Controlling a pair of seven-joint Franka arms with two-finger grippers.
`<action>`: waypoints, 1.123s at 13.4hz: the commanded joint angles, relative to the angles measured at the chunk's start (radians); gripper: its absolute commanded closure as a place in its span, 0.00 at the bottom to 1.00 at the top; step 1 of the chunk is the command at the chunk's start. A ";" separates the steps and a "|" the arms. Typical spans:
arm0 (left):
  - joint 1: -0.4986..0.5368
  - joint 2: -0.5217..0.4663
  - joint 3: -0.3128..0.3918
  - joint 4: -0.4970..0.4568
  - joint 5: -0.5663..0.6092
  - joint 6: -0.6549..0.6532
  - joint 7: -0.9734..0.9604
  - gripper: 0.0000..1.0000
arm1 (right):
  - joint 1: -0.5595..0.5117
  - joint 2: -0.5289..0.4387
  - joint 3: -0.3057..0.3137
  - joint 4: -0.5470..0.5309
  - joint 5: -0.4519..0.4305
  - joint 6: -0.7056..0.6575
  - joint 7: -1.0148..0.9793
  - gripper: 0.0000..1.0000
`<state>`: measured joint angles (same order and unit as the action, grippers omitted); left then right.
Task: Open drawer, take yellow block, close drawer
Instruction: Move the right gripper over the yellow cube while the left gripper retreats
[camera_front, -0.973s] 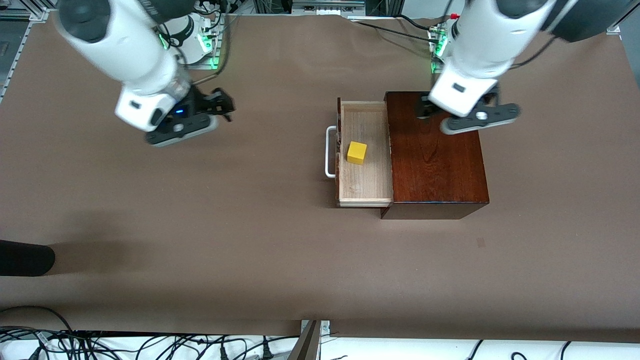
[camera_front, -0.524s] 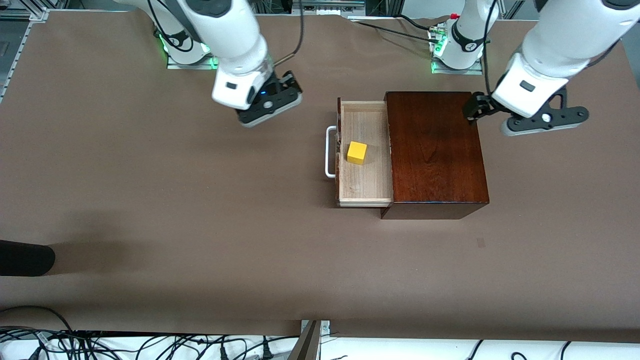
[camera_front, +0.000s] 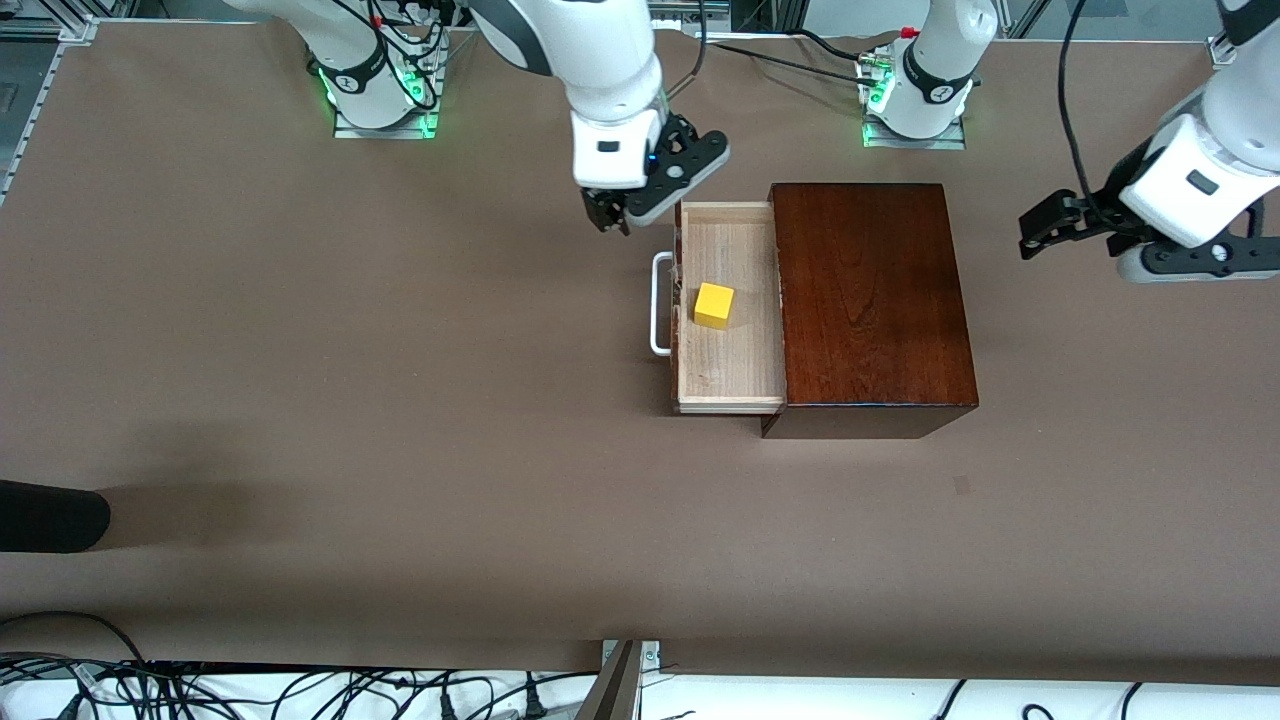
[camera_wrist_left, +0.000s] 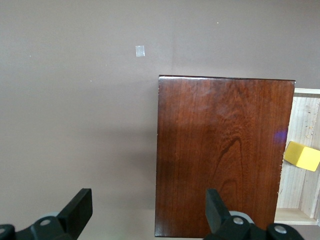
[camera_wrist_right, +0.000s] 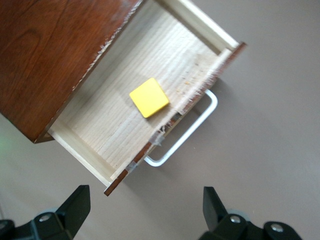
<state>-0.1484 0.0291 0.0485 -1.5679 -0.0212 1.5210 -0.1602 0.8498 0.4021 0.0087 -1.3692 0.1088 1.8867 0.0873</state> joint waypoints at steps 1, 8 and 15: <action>0.001 -0.048 0.005 -0.048 -0.023 0.028 0.025 0.00 | 0.017 0.064 -0.010 0.061 0.002 -0.004 -0.134 0.00; 0.062 -0.032 0.005 -0.024 -0.039 0.033 0.028 0.00 | 0.034 0.249 -0.009 0.246 -0.015 0.043 -0.363 0.00; 0.076 0.012 0.005 0.014 -0.023 0.050 0.027 0.00 | 0.038 0.352 -0.010 0.272 -0.086 0.112 -0.439 0.00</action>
<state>-0.0808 0.0194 0.0545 -1.5823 -0.0257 1.5617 -0.1518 0.8789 0.7141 0.0076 -1.1380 0.0510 1.9888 -0.3299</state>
